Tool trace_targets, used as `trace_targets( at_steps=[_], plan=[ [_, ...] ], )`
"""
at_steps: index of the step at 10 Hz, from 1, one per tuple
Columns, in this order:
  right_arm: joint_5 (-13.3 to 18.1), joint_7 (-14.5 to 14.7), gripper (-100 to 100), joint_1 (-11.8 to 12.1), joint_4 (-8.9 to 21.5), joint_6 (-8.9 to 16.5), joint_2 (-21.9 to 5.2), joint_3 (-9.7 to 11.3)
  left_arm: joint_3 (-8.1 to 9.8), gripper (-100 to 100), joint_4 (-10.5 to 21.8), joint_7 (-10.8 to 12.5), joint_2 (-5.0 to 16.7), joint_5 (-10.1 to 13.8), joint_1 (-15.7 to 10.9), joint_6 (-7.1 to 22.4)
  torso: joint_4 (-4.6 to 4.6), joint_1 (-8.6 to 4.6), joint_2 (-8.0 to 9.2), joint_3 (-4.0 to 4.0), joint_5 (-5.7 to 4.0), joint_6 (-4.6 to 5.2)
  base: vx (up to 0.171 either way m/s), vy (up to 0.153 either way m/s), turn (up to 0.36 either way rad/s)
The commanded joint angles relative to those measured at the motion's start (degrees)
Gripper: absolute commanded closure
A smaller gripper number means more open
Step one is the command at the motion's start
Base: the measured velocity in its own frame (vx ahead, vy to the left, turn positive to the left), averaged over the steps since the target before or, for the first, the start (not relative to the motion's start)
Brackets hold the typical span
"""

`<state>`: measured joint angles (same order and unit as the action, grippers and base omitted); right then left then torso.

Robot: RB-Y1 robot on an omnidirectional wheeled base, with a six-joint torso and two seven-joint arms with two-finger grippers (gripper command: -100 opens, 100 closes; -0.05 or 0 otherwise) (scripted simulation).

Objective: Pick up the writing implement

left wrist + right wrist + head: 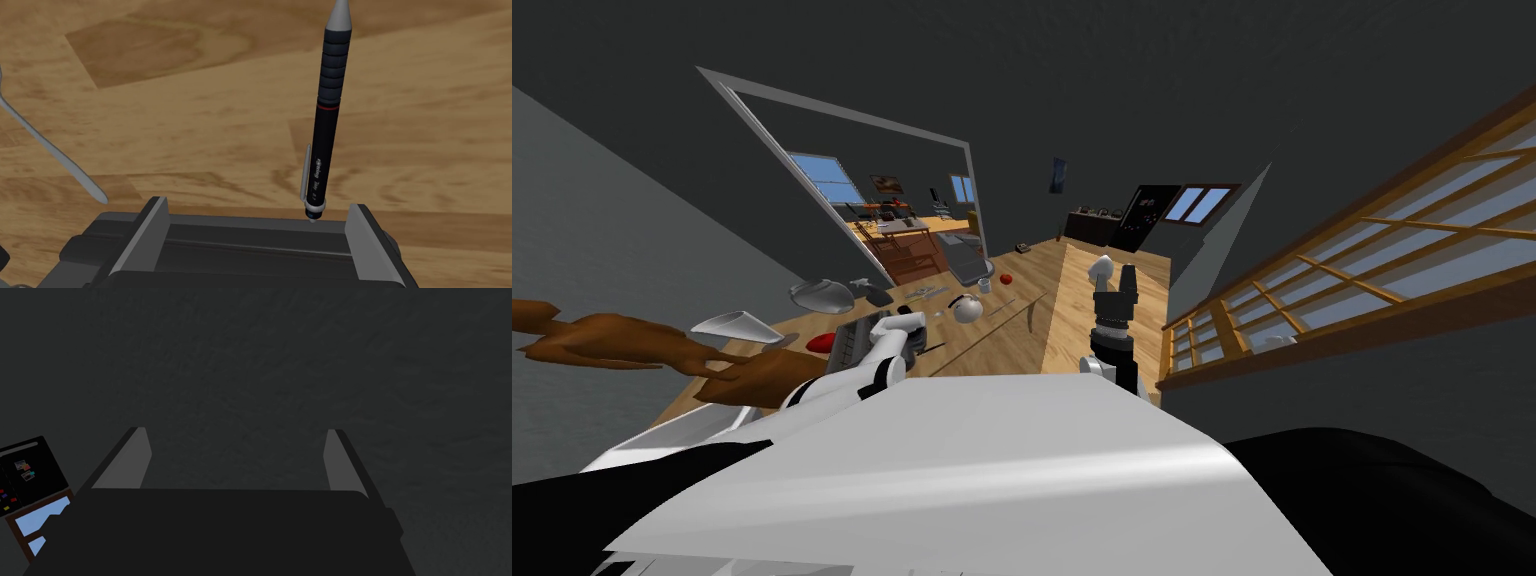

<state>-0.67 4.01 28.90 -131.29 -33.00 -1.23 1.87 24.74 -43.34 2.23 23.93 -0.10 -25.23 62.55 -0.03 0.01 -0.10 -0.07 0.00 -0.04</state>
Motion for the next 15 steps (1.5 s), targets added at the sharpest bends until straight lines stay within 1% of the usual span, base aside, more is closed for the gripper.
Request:
trace_targets(
  at_steps=[1, 3, 5, 8, 9, 10, 11, 12, 15],
  plan=[
    [0.0, 0.0, 0, 0.0, 0.0, 0.0, 0.0, 0.0, 0.4, -100, 2.8, 0.4, 0.4, -0.2, -1.1, 2.8, 0.0, 0.0, 0.0, 0.0, 0.0, 0.0, 0.046, 0.015, 0.003],
    [0.0, 0.0, 0, 0.0, 0.0, 0.0, 0.0, 0.0, 0.4, -100, 2.8, 0.4, 0.4, -0.2, -1.1, 2.8, 0.0, 0.03, 0.01, 0.0, 0.01, 0.0, 0.024, 0.009, 0.001],
    [0.0, 0.0, 0, 0.0, 0.0, 0.0, 0.0, 0.0, 0.75, -100, 5.2, 0.8, 0.4, -0.4, -1.9, 5.7, 0.01, 0.01, 0.07, 0.04, 0.01, -0.01, 0.031, 0.015, 0.008],
    [0.0, 0.0, 0, 0.0, 0.0, 0.0, 0.0, 0.0, 0.98, -100, 7.6, 1.2, -0.1, -0.6, -2.4, 8.3, -0.02, 0.11, -0.05, -0.03, 0.03, -0.01, 0.054, 0.033, 0.007],
    [0.0, 0.0, 0, 0.0, 0.0, 0.0, 0.0, 0.0, 0.95, -100, 6.7, 1.1, 0.0, -0.6, -2.1, 7.9, -0.02, 0.09, -0.06, -0.04, 0.03, -0.01, 0.026, 0.012, 0.0],
    [0.0, 0.0, 0, 0.0, 0.0, 0.0, 0.0, 0.0, 0.95, 0, 6.8, 1.2, -0.1, -0.6, -2.1, 8.1, 0.0, 0.03, 0.02, 0.0, 0.01, 0.0, 0.0, 0.0, 0.0],
    [0.0, 0.0, 0, 0.0, 0.0, 0.0, 0.0, 0.0, 0.67, -100, 7.0, -0.7, 0.0, 0.2, -1.0, 6.5, 0.02, -0.01, 0.1, 0.05, 0.0, 0.0, 0.076, -0.025, 0.231],
    [0.0, 0.0, 0, 0.0, 0.0, 0.0, 0.0, 0.0, 0.58, -100, 7.1, -1.4, 0.0, 0.4, -0.6, 6.0, -0.02, -0.08, -0.07, -0.03, -0.01, -0.07, 0.123, -0.057, 0.176],
    [0.0, 0.0, 0, 0.0, 0.0, 0.0, 0.0, 0.0, 0.03, -100, 7.5, -5.1, 0.1, 1.9, 1.7, 2.9, -0.07, -0.3, -0.3, -0.18, -0.06, -0.02, 0.123, -0.074, 0.177]
  ],
)
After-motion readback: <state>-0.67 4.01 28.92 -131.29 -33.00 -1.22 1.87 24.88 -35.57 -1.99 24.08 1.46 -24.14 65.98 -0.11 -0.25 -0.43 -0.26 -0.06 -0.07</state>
